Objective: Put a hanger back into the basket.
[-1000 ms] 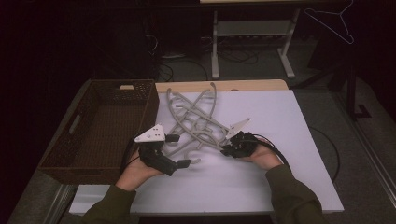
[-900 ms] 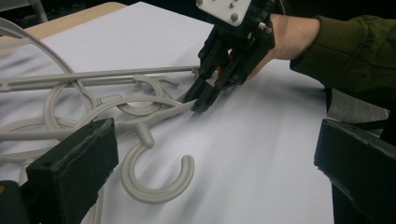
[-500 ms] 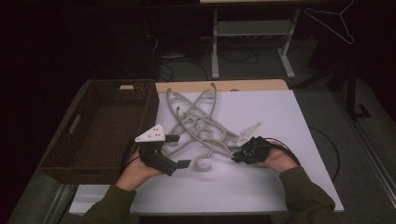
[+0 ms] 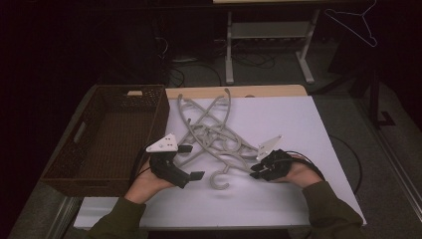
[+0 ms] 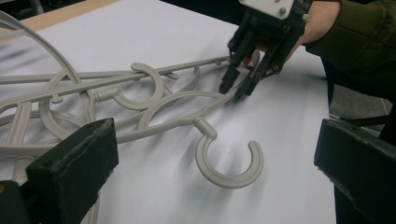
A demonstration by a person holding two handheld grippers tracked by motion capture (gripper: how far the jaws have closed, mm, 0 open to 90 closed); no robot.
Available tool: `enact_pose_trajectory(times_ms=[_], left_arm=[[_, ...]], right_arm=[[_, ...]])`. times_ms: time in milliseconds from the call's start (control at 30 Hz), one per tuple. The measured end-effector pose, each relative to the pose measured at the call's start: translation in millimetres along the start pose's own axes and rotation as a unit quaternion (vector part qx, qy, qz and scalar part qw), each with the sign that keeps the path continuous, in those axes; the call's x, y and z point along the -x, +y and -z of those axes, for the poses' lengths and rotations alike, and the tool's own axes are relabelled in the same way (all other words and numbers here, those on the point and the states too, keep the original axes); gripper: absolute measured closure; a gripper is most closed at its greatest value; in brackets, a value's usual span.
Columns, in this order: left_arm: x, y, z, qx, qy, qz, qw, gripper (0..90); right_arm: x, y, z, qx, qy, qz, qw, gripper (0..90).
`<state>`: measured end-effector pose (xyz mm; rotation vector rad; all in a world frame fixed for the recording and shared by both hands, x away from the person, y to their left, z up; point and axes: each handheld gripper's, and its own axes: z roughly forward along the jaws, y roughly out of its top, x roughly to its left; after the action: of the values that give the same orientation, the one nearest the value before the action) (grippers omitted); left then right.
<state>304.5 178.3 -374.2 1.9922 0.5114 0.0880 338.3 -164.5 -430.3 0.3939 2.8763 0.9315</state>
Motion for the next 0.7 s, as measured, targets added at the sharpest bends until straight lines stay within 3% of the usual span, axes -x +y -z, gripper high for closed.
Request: enact_pose_trajectory(times_ms=[67,133,200,267,300,333,367,433,600,633,700], left_arm=[[0.1,0.0,0.2,0.0,0.0,0.0,1.0,0.0],[0.1,0.1,0.4,0.001,0.001,0.0,1.0,0.0],[0.2,0.3,0.5,0.002,0.001,0.002,1.0,0.0],[-0.1,0.4,-0.2,0.0,0.001,0.001,1.0,0.0],[-0.1,0.5,-0.5,0.0,0.001,0.002,1.0,0.0],[-0.1,0.5,-0.5,0.0,0.001,0.002,1.0,0.0],[-0.1,0.5,-0.8,-0.001,0.001,0.001,1.0,0.0],[0.0,0.5,-0.8,-0.001,0.001,0.0,1.0,0.0],[-0.8,0.3,-0.3,0.0,0.001,0.003,1.0,0.0],[-1.3,0.0,0.3,0.0,0.001,0.001,1.0,0.0],[-1.3,0.1,0.8,0.002,0.001,0.003,1.0,0.0]], right_arm=[[2.3,-1.0,2.8,0.007,0.002,-0.017,0.9998,58.2],[4.0,-1.6,5.9,0.016,0.002,-0.024,0.9996,56.5],[10.2,-3.2,18.7,0.057,-0.004,-0.056,0.9968,56.4],[16.9,-1.0,27.2,0.081,-0.03,-0.108,0.9904,60.6],[22.5,-0.2,28.3,0.086,-0.045,-0.118,0.9883,61.6],[22.5,-0.2,28.3,0.086,-0.045,-0.118,0.9883,61.6],[33.6,0.8,26.9,0.091,-0.07,-0.135,0.9842,64.8],[42.5,0.3,21.2,0.095,-0.08,-0.15,0.9808,66.8],[52.9,3.5,5.3,0.08,-0.083,-0.16,0.9803,69.7],[54.3,7.1,-2.6,0.066,-0.075,-0.159,0.9821,71.0],[54.9,9.4,-7.2,0.048,-0.084,-0.154,0.9833,74.4]])
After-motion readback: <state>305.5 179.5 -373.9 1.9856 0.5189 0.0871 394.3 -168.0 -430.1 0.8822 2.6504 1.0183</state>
